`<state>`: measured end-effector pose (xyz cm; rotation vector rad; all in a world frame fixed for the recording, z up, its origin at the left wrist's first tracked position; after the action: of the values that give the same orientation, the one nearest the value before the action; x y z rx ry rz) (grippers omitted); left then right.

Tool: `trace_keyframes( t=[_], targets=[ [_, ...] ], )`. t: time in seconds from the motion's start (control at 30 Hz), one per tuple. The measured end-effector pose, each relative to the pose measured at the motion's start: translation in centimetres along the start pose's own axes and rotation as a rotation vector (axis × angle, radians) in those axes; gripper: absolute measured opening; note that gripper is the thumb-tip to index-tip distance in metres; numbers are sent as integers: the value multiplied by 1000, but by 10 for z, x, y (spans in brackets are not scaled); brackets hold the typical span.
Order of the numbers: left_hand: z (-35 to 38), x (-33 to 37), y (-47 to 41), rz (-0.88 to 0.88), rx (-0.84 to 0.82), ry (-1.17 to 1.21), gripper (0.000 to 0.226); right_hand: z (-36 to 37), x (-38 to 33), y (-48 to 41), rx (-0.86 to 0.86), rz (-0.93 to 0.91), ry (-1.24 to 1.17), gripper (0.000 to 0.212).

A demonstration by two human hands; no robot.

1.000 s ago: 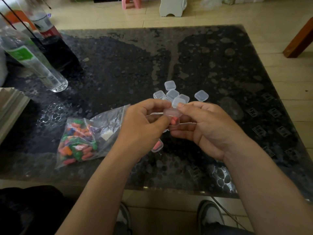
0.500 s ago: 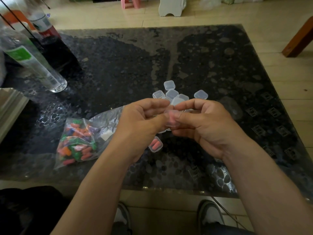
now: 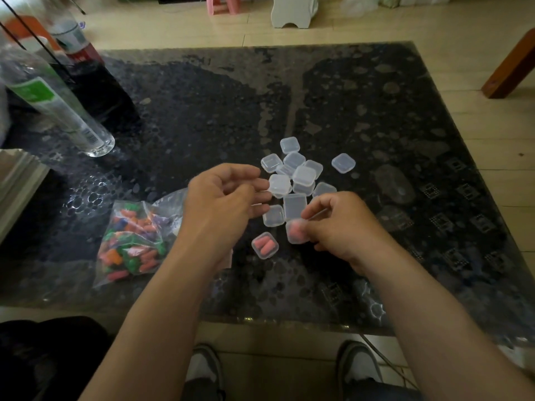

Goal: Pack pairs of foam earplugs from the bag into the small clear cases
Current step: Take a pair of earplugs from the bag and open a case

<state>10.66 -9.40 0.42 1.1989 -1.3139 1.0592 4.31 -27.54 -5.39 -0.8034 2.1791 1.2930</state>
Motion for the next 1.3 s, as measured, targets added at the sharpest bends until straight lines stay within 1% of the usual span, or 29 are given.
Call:
trace_keyframes(
  t=[0.1,0.2,0.27,0.33,0.37,0.47,0.57,0.67,0.77,0.87,0.93,0.97,1.03,1.1,1.17,1.27,1.3],
  targets=[
    [-7,7,-1,39,18,-28,30,4,-8,3,37,-28,151,24],
    [-20,18,-4,88,57,-21,31,5,-19,11,82,-64,331,13],
    [-36,26,-6,112,90,19,30,2,-33,17,152,-133,381,5],
    [-56,30,-7,128,136,24,27,5,-48,22,182,-193,347,11],
    [-66,29,-7,128,164,22,27,11,-54,24,167,-216,310,16],
    [-91,21,-5,109,219,-1,27,42,-73,29,22,-258,170,23],
    [-113,17,-3,124,234,-149,28,76,-88,33,-87,-282,129,21],
    [-141,15,-3,162,249,-332,26,99,-90,29,-109,-245,131,16],
    [-176,12,2,177,274,-597,16,114,-90,25,-122,-206,145,15],
    [-216,-3,7,59,304,-778,17,133,-85,23,-231,-120,62,10],
    [-235,-20,8,-53,276,-830,26,149,-84,23,-314,-60,-40,7],
    [-240,-29,9,-106,251,-819,31,157,-85,24,-347,-35,-83,7],
    [-245,-47,12,-202,209,-718,36,171,-85,27,-411,17,-125,8],
    [-244,-60,13,-247,172,-616,31,185,-87,32,-481,38,-126,10],
    [-242,-66,10,-232,120,-604,31,197,-87,32,-500,28,-71,11],
    [-241,-72,8,-222,101,-514,23,204,-91,29,-438,-36,141,8],
    [-240,-73,7,-215,98,-499,22,208,-92,28,-439,-57,179,7]
  ],
)
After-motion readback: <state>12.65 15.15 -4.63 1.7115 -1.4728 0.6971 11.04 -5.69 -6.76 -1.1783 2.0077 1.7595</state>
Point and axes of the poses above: each hand's wrist, its own y-axis away from the middle knuckle, its own z-axis out of the palm, x = y × z, the point moved 10 cm from there along -y, towards the middle knuckle, and after that the axes turned 11 degrees about z, right-handed, at the moved point
